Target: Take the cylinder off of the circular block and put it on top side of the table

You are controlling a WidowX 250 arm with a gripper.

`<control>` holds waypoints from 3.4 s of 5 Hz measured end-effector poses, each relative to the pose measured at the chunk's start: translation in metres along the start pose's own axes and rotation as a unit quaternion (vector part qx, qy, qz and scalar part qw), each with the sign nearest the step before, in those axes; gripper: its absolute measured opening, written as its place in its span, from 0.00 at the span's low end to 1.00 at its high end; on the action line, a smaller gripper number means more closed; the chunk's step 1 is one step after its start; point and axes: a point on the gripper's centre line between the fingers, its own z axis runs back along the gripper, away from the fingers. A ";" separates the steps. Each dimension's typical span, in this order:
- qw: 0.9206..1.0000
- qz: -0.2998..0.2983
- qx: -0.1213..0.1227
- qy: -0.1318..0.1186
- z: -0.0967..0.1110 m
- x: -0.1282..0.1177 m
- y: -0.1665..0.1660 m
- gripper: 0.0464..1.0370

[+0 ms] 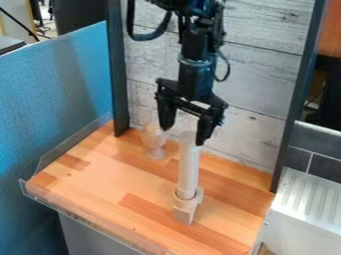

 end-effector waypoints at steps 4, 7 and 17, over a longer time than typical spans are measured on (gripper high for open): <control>1.000 0.020 -0.003 0.024 -0.019 0.014 0.001 0.52; 0.997 0.072 -0.015 0.011 -0.015 0.055 0.025 0.52; 0.988 0.135 -0.045 -0.055 -0.033 0.099 0.058 0.96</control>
